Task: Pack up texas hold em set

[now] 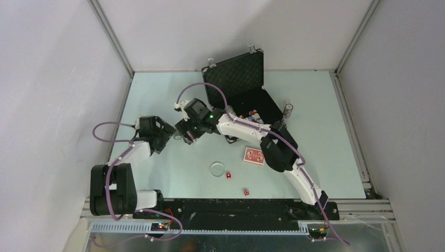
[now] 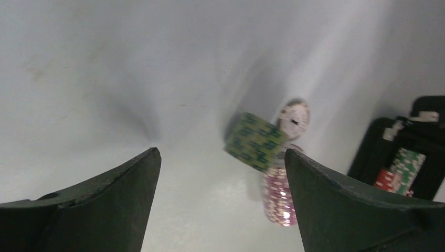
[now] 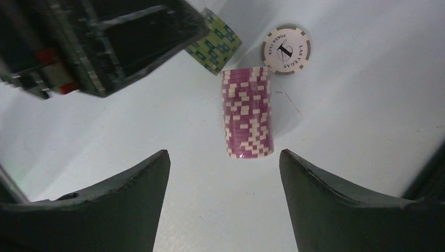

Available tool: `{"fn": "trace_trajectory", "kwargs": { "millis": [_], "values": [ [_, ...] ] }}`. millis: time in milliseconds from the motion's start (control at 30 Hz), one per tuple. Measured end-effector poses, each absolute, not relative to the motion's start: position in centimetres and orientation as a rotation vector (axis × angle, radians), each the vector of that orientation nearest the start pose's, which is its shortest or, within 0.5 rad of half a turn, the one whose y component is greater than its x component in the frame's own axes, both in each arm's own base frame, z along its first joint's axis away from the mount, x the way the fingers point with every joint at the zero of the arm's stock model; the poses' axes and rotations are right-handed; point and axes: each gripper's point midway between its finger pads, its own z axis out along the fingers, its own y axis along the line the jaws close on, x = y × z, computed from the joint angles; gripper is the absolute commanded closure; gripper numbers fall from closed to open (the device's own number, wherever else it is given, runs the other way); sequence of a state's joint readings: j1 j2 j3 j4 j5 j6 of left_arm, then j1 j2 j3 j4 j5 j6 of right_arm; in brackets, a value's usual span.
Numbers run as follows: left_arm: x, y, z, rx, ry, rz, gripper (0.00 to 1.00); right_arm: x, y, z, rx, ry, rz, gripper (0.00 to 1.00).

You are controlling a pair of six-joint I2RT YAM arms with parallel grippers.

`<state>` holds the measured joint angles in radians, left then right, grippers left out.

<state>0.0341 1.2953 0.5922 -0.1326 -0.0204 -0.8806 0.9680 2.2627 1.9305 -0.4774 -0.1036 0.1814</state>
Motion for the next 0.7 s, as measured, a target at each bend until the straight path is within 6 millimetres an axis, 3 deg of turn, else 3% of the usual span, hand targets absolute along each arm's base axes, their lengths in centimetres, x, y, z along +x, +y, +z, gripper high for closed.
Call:
{"fn": "trace_trajectory", "kwargs": {
  "millis": [133, 367, 500, 533, 567, 700],
  "values": [
    [30.9, -0.2, 3.5, -1.161, 2.186, -0.324, 0.06, 31.4, 49.9, 6.3, -1.007, 2.302, 0.600, 0.25],
    [30.5, 0.9, 3.9, -1.194, 2.134, -0.320, 0.06, 33.5, 50.7, 3.9, -0.979, 2.297, 0.457, 0.33],
    [30.3, 0.9, 3.8, -1.195, 2.134, -0.319, 0.06, 33.6, 50.9, 3.4, -0.991, 2.281, 0.411, 0.49],
    [30.3, 0.9, 3.8, -1.195, 2.134, -0.319, 0.06, 33.5, 50.9, 3.4, -1.000, 2.279, 0.408, 0.61],
    [30.3, 0.9, 3.8, -1.194, 2.135, -0.319, 0.06, 33.4, 51.0, 3.4, -1.007, 2.278, 0.412, 0.65],
    [30.5, 0.6, 3.9, -1.174, 2.136, -0.339, 0.05, 33.1, 51.2, 3.5, -1.026, 2.262, 0.434, 0.76]
  ]
}}
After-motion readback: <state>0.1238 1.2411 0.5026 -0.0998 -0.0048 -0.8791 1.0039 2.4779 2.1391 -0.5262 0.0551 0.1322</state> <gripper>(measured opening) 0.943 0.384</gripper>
